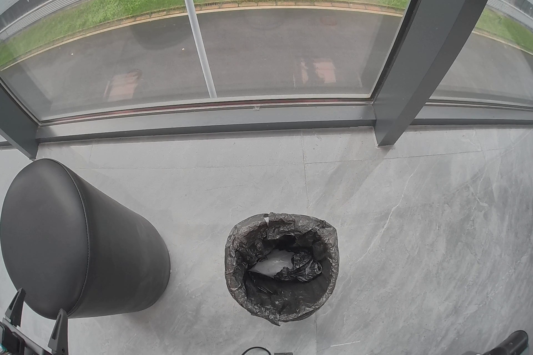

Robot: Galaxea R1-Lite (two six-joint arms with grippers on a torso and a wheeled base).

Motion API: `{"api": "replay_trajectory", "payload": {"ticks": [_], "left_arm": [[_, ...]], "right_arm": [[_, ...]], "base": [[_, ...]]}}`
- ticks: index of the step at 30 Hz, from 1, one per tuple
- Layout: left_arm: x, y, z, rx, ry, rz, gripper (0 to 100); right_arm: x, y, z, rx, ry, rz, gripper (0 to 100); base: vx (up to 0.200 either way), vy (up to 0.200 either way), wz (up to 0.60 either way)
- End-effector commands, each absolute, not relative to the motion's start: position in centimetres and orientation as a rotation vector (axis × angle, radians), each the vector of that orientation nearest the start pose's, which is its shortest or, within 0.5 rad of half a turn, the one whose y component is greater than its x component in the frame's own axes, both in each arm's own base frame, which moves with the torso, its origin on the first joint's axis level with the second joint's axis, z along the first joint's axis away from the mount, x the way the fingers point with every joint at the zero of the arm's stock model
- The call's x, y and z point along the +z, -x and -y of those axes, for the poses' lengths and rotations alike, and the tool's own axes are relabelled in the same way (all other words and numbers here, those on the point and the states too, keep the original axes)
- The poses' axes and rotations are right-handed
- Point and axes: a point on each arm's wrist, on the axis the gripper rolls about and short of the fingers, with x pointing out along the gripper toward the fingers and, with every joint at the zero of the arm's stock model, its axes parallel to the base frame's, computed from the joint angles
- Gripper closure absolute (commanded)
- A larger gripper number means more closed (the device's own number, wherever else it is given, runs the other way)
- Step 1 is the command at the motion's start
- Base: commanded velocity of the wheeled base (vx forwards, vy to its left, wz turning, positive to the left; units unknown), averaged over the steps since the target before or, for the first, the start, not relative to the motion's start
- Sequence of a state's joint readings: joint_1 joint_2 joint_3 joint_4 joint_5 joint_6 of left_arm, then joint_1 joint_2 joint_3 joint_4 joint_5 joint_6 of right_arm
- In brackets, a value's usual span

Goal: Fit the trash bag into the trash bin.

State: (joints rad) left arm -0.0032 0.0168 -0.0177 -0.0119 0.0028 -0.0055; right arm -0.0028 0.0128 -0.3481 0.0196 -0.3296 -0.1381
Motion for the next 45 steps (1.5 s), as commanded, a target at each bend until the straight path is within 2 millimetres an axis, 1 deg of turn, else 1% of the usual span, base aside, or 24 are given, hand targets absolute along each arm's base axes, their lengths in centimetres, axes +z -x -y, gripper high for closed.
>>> {"api": "replay_trajectory", "payload": {"ticks": [1, 3, 4, 5, 6, 12, 22, 36, 45], "left_arm": [[7.7, 2.3, 0.0, 0.0, 0.006, 0.012, 0], [7.7, 2.3, 0.0, 0.0, 0.006, 0.012, 0], [7.7, 2.3, 0.0, 0.0, 0.006, 0.012, 0], [7.7, 2.3, 0.0, 0.0, 0.006, 0.012, 0], [7.7, 2.3, 0.0, 0.0, 0.006, 0.012, 0], [7.7, 2.3, 0.0, 0.001, 0.006, 0.012, 0], [7.7, 2.3, 0.0, 0.0, 0.006, 0.012, 0], [7.7, 2.3, 0.0, 0.0, 0.006, 0.012, 0], [7.7, 2.3, 0.0, 0.0, 0.006, 0.012, 0]], "right_arm": [[11.9, 3.5, 0.6, -0.309, 0.078, 0.246, 100], [11.6, 3.3, 0.6, -0.31, 0.083, 0.244, 100], [10.9, 3.0, 0.6, -0.31, 0.087, 0.239, 100], [10.8, 3.0, 0.6, -0.31, 0.088, 0.237, 100], [10.1, 2.7, 0.6, -0.31, 0.09, 0.226, 100], [9.8, 2.6, 0.6, -0.308, 0.077, 0.206, 100], [8.4, 2.4, 0.6, -0.301, 0.084, 0.066, 100], [8.3, 2.4, 0.6, -0.299, 0.088, 0.058, 100], [8.3, 2.4, 0.6, -0.267, 0.099, 0.057, 100]], "base": [[0.0, 0.0, 0.0], [0.0, 0.0, 0.0], [0.0, 0.0, 0.0], [0.0, 0.0, 0.0], [0.0, 0.0, 0.0], [0.0, 0.0, 0.0], [0.0, 0.0, 0.0], [0.0, 0.0, 0.0], [0.0, 0.0, 0.0]]}}
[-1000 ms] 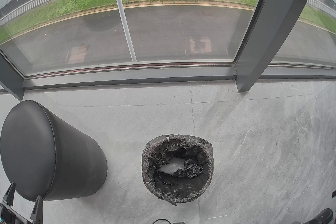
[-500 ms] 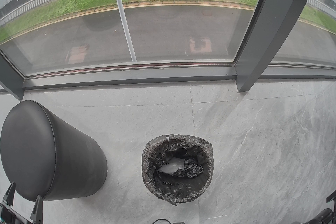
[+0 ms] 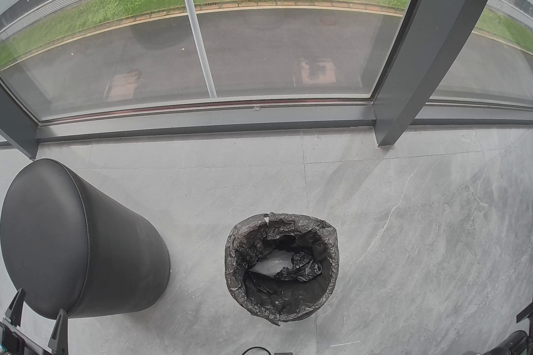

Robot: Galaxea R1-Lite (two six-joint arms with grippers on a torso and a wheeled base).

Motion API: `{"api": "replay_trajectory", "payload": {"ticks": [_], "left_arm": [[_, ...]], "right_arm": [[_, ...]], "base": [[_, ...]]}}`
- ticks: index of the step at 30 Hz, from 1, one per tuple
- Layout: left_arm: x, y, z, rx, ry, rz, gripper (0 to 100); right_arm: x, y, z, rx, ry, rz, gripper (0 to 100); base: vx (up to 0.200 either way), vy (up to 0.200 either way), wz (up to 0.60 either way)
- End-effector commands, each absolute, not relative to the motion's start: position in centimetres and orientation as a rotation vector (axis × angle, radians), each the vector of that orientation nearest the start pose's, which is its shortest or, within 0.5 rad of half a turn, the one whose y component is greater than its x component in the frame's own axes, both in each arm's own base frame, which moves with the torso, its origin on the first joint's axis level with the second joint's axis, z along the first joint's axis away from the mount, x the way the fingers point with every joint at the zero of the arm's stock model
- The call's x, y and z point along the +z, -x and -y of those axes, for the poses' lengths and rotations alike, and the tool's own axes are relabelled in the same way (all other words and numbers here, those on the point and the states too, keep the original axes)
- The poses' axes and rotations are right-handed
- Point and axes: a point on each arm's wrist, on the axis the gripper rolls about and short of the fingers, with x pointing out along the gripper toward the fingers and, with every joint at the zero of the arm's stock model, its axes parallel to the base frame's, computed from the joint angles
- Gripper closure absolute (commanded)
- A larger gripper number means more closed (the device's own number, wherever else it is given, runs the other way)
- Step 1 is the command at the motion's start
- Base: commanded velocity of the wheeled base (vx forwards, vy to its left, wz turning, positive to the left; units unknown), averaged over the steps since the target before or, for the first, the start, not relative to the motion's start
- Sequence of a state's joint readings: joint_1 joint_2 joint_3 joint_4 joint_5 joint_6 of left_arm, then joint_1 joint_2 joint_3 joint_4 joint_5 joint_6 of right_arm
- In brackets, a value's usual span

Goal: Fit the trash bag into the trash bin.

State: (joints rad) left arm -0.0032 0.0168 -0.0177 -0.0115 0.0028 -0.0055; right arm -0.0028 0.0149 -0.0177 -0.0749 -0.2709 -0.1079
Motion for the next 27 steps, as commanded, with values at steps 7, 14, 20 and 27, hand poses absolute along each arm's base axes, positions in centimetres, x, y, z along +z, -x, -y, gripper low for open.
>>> {"api": "replay_trajectory", "payload": {"ticks": [7, 14, 20, 27], "left_arm": [[7.67, 2.28, -0.01, 0.0, 0.006, 0.012, 0], [7.67, 2.28, -0.01, 0.0, 0.006, 0.012, 0], [7.67, 2.28, -0.01, 0.0, 0.006, 0.012, 0], [7.67, 2.28, -0.01, 0.0, 0.006, 0.012, 0]], "right_arm": [[8.31, 2.31, 0.35, -0.166, 0.137, 0.059, 100], [8.31, 2.3, 0.23, -0.112, 0.145, 0.062, 100], [8.26, 2.29, -0.1, 0.032, 0.143, 0.065, 100], [8.23, 2.28, -0.06, 0.012, 0.145, 0.064, 100]], "base": [[0.0, 0.0, 0.0], [0.0, 0.0, 0.0], [0.0, 0.0, 0.0], [0.0, 0.0, 0.0]]}}
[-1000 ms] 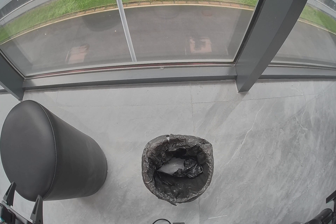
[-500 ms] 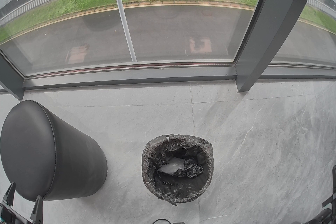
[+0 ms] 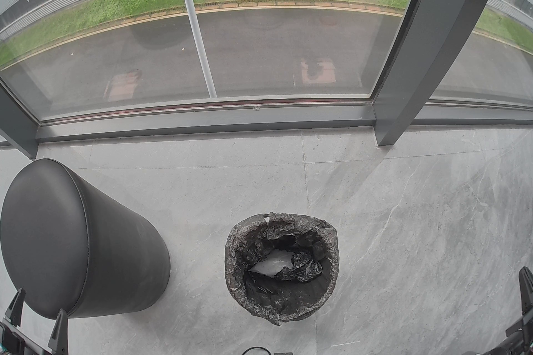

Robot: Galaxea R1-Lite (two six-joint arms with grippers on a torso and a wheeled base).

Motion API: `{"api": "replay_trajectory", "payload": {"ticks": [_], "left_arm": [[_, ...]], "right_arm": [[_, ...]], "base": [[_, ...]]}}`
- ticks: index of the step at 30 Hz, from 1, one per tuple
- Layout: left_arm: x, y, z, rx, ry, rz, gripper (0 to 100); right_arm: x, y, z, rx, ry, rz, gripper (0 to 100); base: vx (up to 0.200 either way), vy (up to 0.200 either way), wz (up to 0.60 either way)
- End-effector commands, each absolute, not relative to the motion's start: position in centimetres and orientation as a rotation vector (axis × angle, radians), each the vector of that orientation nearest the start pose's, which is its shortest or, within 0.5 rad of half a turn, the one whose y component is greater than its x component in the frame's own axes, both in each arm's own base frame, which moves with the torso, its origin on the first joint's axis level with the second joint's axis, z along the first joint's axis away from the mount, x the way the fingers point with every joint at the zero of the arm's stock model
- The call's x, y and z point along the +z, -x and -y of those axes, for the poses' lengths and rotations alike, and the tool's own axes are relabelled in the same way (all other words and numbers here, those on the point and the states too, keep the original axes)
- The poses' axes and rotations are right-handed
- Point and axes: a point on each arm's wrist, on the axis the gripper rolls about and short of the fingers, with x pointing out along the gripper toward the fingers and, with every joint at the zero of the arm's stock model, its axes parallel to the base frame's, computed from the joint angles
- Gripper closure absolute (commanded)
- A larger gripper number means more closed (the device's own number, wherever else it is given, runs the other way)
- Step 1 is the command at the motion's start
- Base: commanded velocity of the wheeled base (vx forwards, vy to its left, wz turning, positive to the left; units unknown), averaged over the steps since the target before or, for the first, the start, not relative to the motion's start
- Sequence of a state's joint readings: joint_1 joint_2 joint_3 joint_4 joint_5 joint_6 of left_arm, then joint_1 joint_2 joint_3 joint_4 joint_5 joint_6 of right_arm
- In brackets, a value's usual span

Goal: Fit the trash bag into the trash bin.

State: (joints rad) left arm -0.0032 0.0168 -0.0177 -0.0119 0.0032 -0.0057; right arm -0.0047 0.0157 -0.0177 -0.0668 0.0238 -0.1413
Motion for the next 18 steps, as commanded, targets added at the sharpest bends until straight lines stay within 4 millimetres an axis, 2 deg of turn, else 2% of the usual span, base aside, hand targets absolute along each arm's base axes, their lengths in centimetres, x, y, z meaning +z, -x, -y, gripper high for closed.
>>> {"api": "replay_trajectory", "payload": {"ticks": [1, 7, 12, 18], "left_arm": [[7.67, 2.28, -0.01, 0.0, 0.006, 0.012, 0], [7.67, 2.28, -0.01, 0.0, 0.006, 0.012, 0], [7.67, 2.28, -0.01, 0.0, 0.006, 0.012, 0], [7.68, 2.27, -0.02, 0.002, 0.006, 0.011, 0]], "right_arm": [[8.23, 2.29, -0.05, 0.009, 0.143, 0.065, 100], [8.21, 2.28, 0.07, -0.046, 0.142, 0.058, 100], [7.62, 2.26, -0.09, 0.034, 0.06, 0.004, 100], [7.66, 2.26, -0.11, 0.038, 0.063, 0.004, 100]], "base": [[0.0, 0.0, 0.0], [0.0, 0.0, 0.0], [0.0, 0.0, 0.0], [0.0, 0.0, 0.0]]}}
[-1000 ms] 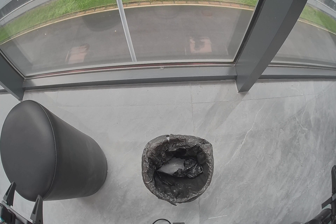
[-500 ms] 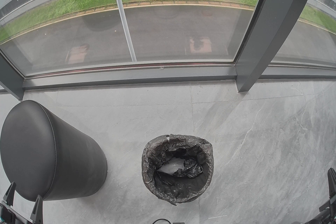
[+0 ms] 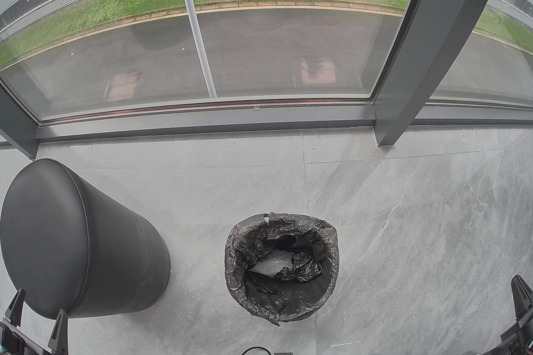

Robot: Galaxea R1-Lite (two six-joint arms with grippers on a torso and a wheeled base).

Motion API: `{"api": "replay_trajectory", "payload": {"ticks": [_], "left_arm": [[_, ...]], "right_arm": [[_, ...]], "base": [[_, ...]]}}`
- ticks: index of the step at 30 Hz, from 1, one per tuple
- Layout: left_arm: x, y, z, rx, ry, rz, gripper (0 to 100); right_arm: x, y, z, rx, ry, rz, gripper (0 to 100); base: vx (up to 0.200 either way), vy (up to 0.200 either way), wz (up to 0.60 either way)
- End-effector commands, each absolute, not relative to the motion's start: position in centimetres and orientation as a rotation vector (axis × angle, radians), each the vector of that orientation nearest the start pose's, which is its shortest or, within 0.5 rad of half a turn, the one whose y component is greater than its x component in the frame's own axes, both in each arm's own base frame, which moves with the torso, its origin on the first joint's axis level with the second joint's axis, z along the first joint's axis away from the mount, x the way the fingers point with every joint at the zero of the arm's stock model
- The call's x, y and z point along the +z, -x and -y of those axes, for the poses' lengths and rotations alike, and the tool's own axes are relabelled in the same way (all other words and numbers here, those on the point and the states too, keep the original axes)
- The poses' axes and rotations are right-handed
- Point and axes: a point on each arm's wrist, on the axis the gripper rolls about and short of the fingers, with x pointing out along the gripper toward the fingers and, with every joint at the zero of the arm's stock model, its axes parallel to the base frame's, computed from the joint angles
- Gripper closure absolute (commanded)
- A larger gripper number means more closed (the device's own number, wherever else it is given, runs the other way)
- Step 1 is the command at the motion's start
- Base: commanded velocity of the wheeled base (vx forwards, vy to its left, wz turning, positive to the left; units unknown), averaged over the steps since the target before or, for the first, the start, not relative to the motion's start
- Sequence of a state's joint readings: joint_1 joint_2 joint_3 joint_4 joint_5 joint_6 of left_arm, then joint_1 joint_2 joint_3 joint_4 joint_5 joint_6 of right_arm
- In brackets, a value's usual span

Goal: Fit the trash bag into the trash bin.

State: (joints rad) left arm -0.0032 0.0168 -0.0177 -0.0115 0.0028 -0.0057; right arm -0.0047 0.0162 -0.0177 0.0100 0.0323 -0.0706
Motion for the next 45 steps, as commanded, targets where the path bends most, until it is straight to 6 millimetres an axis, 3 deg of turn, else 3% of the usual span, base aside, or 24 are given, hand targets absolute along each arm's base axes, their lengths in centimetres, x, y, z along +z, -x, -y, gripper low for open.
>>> {"api": "replay_trajectory", "payload": {"ticks": [1, 45], "left_arm": [[7.67, 2.28, -0.01, 0.0, 0.006, 0.012, 0], [7.67, 2.28, -0.01, 0.0, 0.006, 0.012, 0]], "right_arm": [[7.66, 2.26, -0.11, 0.04, 0.06, 0.004, 100], [7.62, 2.26, -0.1, 0.037, 0.032, 0.004, 100]], "base": [[0.0, 0.0, 0.0], [0.0, 0.0, 0.0]]}}
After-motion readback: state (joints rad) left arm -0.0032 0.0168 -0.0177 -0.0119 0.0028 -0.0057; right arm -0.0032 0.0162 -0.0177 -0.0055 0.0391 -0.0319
